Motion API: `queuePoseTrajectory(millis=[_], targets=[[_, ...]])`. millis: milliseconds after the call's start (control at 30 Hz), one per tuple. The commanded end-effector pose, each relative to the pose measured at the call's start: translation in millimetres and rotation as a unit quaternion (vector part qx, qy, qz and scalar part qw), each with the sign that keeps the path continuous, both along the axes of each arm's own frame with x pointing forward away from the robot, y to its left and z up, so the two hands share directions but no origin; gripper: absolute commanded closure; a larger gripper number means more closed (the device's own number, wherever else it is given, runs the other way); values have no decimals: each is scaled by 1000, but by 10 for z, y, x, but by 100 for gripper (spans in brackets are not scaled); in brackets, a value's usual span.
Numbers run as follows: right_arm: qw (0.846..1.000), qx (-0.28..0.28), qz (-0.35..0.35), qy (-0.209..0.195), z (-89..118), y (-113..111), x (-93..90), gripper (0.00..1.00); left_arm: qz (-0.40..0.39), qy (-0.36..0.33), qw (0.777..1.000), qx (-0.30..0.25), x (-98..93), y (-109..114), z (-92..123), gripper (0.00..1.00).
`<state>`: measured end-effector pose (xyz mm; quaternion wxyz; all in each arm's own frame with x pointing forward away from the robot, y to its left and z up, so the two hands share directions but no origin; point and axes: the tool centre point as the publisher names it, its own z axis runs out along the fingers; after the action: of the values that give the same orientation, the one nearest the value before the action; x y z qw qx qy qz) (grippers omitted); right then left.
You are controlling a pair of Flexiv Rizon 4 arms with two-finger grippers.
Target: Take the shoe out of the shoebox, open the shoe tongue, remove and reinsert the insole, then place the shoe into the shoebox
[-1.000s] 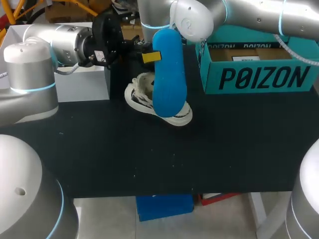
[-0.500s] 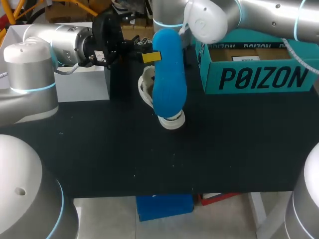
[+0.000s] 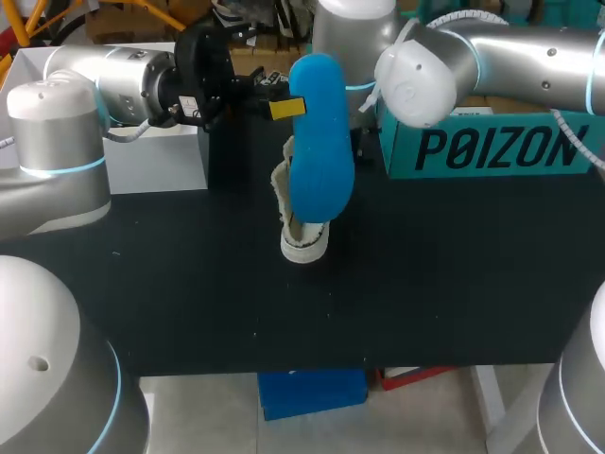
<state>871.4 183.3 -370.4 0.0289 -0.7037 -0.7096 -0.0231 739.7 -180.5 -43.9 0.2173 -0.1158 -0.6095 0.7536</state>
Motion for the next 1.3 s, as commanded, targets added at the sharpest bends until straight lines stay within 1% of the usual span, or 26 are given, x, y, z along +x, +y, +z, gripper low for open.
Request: queuePoseTrajectory(millis=[33, 267, 533, 700, 733, 767, 800, 933, 1067, 1300], targets=[[1000, 0, 12, -18, -55, 6, -45, 100, 2, 0, 1000, 0, -12, -7, -6, 100], [999, -9, 33, -19, -144, 7, -57, 100, 2, 0, 1000, 0, -12, -7, -6, 100], [999, 9, 39, -10, -311, -25, -65, 100, 2, 0, 1000, 0, -12, -7, -6, 100], [997, 20, 72, -5, -415, -2, -92, 100, 2, 0, 1000, 0, -12, -7, -6, 100], [997, 19, 77, -7, -418, -1, -95, 78, 2, 0, 1000, 0, -12, -7, -6, 100], [997, 17, 80, -7, -419, -1, -98, 51, 2, 0, 1000, 0, -12, -7, -6, 100], [997, 17, 80, -7, -417, -8, -101, 0, 2, 0, 1000, 0, -12, -7, -6, 100], [996, 18, 84, -7, -378, -32, -107, 0, 2, 0, 1000, 0, -12, -7, -6, 100], [996, 17, 85, -8, -293, -69, -123, 0, 2, 0, 1000, 0, -12, -7, -6, 100], [997, 13, 71, -10, -136, -202, -154, 0, 2, 0, 1000, 0, -12, -7, -6, 100]])
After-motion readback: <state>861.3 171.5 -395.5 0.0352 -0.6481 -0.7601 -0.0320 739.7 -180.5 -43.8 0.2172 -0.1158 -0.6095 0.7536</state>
